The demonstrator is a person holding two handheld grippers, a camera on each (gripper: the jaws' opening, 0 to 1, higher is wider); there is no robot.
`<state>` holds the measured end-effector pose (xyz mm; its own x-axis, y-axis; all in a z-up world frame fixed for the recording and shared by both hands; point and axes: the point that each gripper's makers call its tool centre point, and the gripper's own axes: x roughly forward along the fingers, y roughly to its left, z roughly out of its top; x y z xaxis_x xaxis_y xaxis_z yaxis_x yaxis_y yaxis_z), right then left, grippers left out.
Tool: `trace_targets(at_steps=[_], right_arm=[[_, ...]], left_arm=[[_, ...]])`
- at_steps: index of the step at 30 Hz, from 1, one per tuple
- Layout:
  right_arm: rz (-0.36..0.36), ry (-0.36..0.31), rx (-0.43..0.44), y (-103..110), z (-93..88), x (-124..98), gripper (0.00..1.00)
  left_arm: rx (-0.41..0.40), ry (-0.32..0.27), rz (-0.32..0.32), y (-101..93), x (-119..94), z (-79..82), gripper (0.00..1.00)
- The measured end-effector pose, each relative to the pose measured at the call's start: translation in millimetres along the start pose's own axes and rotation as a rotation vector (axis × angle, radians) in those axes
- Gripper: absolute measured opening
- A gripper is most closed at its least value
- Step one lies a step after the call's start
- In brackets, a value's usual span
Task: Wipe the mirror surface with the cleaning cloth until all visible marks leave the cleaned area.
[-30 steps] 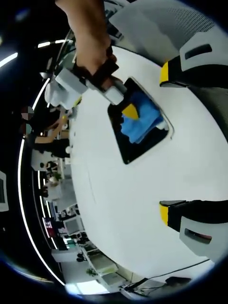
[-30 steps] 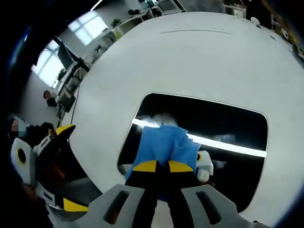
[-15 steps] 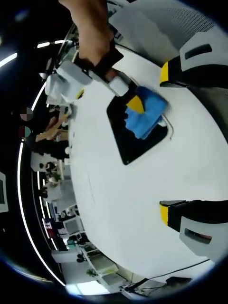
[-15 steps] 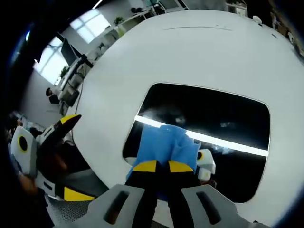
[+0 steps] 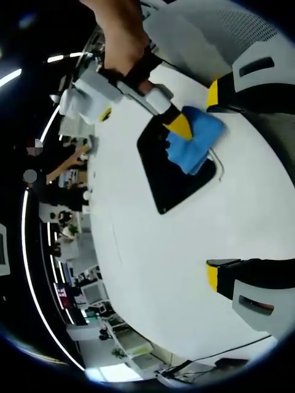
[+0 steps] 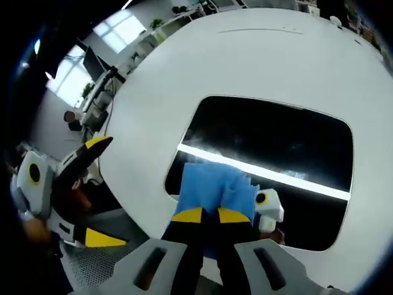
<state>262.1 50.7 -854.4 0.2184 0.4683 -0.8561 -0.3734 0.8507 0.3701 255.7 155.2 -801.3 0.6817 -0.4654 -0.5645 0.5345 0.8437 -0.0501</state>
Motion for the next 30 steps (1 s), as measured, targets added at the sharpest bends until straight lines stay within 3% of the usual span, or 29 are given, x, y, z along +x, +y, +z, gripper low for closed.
trace_targets(at_steps=[16,30], right_arm=[[0.011,0.002,0.004,-1.9,-1.0,-1.7,0.02],[0.003,0.017,0.027,-16.2,-6.8,-10.6,0.02]], left_arm=[[-0.008,-0.002,0.011,1.8,-0.4,0.0,0.99],[-0.014,-0.004,0.016,2.9,-0.5,0.2,0.99]])
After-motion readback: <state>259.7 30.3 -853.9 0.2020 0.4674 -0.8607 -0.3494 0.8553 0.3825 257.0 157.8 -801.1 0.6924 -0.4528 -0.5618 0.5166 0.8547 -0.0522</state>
